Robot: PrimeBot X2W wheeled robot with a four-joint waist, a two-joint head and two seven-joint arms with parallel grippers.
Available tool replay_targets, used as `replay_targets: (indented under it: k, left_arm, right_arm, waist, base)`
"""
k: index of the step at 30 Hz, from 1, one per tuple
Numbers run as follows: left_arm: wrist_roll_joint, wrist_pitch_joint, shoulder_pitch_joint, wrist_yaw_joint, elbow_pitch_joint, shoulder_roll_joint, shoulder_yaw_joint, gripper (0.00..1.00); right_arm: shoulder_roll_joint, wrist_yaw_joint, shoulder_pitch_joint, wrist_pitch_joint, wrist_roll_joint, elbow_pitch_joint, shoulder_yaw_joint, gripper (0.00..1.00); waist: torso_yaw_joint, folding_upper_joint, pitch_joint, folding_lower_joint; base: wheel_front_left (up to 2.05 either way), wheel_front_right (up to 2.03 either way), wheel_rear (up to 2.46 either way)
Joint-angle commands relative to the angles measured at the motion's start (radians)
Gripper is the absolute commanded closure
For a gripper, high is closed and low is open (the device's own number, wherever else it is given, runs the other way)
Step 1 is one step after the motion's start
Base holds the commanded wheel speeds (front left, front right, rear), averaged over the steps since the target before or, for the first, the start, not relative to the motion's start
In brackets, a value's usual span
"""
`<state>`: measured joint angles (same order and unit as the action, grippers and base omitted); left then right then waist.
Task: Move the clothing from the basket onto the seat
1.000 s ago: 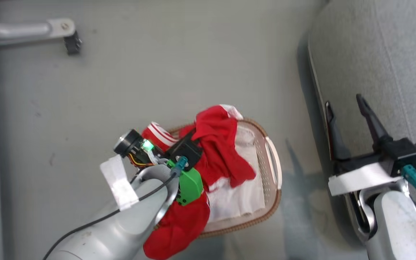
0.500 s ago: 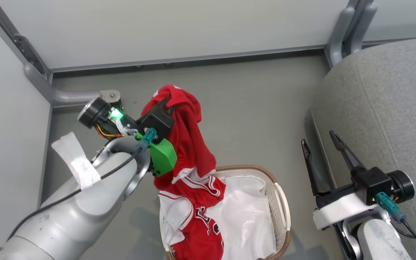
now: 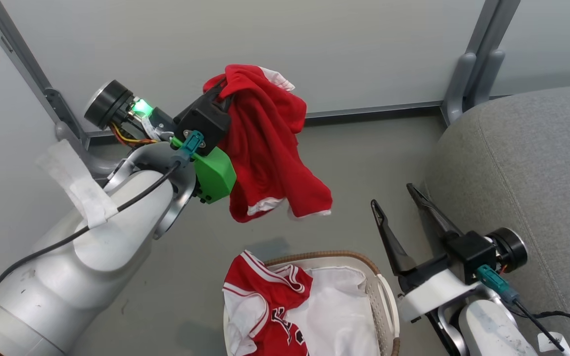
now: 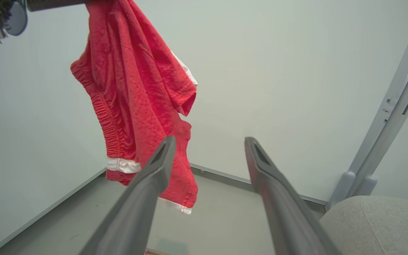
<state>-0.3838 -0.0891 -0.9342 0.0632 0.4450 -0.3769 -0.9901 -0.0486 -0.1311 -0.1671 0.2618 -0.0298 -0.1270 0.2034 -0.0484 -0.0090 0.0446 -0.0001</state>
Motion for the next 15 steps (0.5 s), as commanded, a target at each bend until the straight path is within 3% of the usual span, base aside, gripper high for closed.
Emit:
replay_targets:
  k: [1,15]
  left_arm:
    - [-0.009,0.008,-0.019,0.003,-0.011,-0.002,-0.002,1.0]
    - [-0.023,0.077,-0.084,-0.016,-0.089,0.058,-0.021,1.0]
  right_arm:
    - [-0.003,0.001,-0.017,0.005,-0.012,-0.003,0.018,0.0]
    - [-0.004,0.001,-0.147,0.005,-0.041,-0.055,0.182,0.0]
  waist:
    - [-0.001,0.009,-0.013,0.0001]
    - [0.039,0.009,-0.032,0.0001]
  base:
    - [0.0,0.0,0.0]
    - [0.0,0.0,0.0]
